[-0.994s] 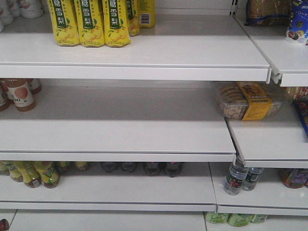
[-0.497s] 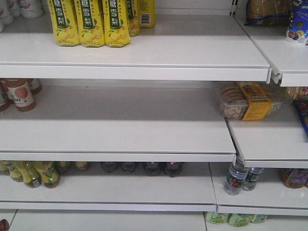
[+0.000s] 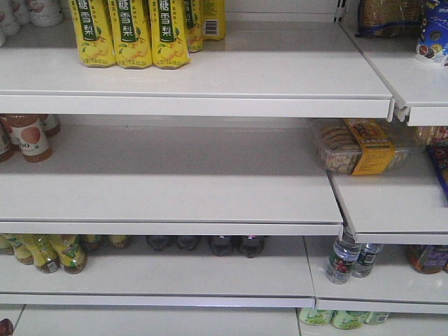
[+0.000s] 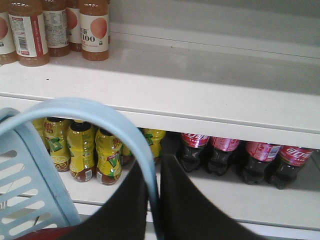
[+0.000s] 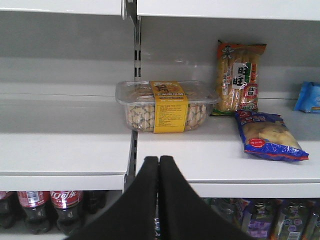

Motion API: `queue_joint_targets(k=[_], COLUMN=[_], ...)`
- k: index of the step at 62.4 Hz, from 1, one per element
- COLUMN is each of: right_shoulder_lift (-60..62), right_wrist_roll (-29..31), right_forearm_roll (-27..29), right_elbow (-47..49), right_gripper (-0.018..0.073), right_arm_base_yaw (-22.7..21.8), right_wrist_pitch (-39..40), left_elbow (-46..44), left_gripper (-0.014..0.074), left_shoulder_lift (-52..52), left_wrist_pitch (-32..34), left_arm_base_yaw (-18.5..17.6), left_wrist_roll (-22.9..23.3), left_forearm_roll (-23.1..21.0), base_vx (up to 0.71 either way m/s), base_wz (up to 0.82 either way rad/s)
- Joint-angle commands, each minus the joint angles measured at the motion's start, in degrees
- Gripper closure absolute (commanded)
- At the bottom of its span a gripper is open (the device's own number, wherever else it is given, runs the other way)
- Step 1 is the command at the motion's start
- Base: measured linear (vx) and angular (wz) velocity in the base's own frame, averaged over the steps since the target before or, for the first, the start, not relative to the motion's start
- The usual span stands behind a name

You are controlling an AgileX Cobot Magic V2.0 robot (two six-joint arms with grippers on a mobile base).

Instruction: Place coke in basket with both arms

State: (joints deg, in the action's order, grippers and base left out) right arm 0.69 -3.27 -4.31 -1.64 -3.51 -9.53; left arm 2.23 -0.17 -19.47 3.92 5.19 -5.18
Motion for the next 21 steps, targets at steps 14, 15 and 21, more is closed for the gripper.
queue_joint_targets(k=[14, 15, 21], right_shoulder_lift=[0.7, 0.7, 0.7], right_wrist_roll=[0.0, 0.0, 0.0], right_forearm_roll=[-0.4, -0.4, -0.4], right_elbow=[-1.1, -1.1, -1.1], right_gripper=[0.0569, 0.0569, 0.0569], right_arm_base_yaw=[-0.4, -0.4, -0.4], right_wrist_pitch=[4.0, 4.0, 4.0], left_elbow=[0.2, 0.2, 0.2], left_gripper=[0.0601, 0.0601, 0.0601], left_shoulder_lift=[-1.4, -1.4, -1.4], left_wrist_pitch=[8.2, 8.2, 8.2], left_arm_base_yaw=[0.1, 0.1, 0.1], left_wrist_roll=[-2.2, -2.2, -2.2], left_forearm_roll=[2.3, 2.3, 2.3], base_vx=[0.00, 0.00, 0.00], base_wz=[0.00, 0.00, 0.00])
